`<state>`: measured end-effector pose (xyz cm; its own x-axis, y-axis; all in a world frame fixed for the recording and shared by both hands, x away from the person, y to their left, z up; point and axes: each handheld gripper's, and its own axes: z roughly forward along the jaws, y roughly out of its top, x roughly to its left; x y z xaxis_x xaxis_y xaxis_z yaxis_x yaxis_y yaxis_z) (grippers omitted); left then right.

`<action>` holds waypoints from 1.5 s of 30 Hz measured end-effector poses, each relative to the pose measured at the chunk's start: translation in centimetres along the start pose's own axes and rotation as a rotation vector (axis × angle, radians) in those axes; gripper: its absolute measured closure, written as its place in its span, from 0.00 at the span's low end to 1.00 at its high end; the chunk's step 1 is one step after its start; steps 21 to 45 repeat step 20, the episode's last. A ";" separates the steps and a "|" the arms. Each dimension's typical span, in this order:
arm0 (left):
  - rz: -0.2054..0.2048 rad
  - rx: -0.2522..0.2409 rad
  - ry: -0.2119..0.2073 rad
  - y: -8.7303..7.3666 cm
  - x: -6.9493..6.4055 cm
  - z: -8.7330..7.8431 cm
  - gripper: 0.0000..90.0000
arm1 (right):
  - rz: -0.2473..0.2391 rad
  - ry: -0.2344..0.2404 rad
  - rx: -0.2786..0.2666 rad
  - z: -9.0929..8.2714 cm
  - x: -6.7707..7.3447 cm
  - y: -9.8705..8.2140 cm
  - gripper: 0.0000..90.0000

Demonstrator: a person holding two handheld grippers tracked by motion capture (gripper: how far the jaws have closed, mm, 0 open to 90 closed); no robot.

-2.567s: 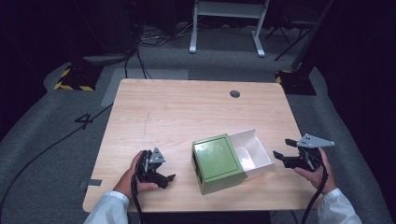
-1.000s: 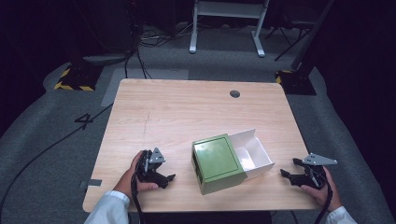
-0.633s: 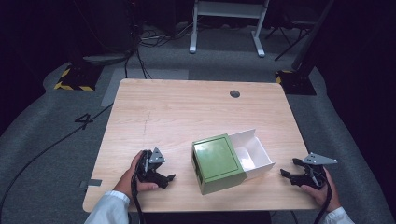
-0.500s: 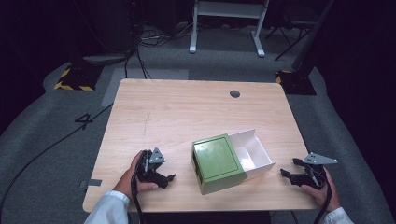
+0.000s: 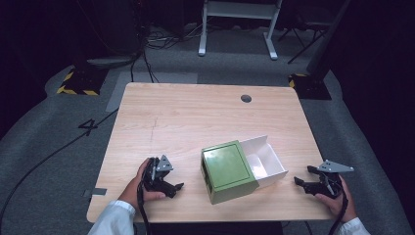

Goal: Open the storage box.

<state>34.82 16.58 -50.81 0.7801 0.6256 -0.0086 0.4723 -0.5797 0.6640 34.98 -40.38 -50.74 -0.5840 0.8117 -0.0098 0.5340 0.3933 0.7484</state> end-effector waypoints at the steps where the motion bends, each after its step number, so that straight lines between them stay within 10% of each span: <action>1: 0.000 0.000 0.000 0.0 0.0 0.0 0.00 | 0.000 0.000 0.000 0.0 0.0 0.0 0.22; 45: 0.006 -0.001 -0.006 0.0 0.1 0.1 0.00 | 0.000 0.000 0.000 0.0 0.0 0.0 0.22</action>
